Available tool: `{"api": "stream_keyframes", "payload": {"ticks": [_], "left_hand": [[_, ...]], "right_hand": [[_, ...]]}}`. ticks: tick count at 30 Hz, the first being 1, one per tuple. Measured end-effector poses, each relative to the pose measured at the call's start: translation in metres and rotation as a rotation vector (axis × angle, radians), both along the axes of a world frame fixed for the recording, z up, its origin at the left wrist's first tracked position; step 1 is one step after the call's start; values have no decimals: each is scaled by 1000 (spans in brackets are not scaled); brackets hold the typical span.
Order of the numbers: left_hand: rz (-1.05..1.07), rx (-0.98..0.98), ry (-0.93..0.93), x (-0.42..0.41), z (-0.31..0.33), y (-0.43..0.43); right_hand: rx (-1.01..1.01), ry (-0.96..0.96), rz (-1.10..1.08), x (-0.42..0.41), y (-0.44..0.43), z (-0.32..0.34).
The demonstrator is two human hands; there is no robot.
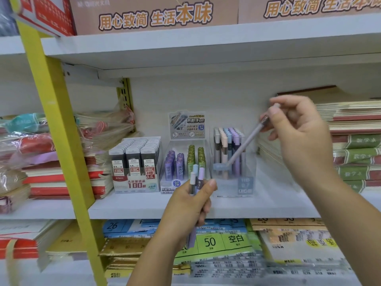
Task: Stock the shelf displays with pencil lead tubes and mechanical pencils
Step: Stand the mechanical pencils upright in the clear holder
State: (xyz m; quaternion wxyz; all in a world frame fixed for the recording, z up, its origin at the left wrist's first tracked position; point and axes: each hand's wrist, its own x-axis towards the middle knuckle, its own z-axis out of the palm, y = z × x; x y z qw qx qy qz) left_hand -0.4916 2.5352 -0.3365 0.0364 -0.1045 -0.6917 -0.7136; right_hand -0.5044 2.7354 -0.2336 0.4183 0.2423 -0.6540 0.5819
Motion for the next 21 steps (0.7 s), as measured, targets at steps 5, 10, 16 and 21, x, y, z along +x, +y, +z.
{"api": "stream_keyframes", "payload": {"ticks": [5, 10, 16, 21], "left_hand": [[8, 39, -8, -6, -3, -1], [-33, -38, 1, -9, -9, 0], [-63, -74, -11, -10, -10, 1], [-59, -43, -14, -7, -8, 2]], "right_hand": [[167, 90, -139, -9, 9, -4], [301, 70, -216, -16, 9, -13], [401, -50, -198, -25, 9, -20], [304, -94, -112, -27, 8, -19]]}}
